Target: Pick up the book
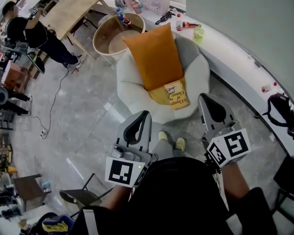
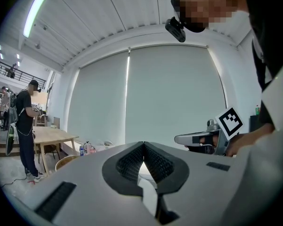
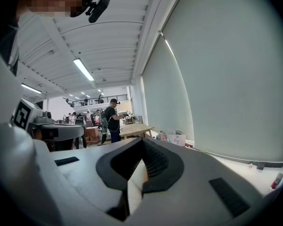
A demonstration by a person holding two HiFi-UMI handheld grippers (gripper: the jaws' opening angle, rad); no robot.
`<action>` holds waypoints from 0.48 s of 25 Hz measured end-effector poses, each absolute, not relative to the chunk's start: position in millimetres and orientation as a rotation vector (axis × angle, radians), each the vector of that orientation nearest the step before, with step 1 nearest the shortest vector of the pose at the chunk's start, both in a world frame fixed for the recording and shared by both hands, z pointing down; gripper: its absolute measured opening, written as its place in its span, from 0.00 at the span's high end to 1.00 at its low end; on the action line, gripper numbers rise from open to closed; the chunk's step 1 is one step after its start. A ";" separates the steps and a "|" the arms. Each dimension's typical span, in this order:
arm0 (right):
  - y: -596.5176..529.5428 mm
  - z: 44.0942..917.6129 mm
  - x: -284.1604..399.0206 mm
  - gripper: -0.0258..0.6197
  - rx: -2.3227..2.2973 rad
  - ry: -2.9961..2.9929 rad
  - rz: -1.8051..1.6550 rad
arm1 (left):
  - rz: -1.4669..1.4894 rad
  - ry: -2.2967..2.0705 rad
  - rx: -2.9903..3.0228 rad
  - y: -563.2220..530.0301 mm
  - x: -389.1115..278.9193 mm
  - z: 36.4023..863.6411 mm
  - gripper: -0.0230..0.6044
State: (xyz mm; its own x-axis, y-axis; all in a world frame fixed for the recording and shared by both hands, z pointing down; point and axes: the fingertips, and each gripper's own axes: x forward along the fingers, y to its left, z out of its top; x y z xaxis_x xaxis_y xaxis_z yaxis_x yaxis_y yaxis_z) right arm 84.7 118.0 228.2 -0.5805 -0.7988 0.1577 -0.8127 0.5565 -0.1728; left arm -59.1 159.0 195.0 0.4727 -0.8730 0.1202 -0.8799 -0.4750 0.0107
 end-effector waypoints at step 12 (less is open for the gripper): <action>92.2 227.7 58.3 0.96 1.378 -2.673 0.370 | 0.140 -1.527 2.623 128.1 -84.7 202.1 0.94</action>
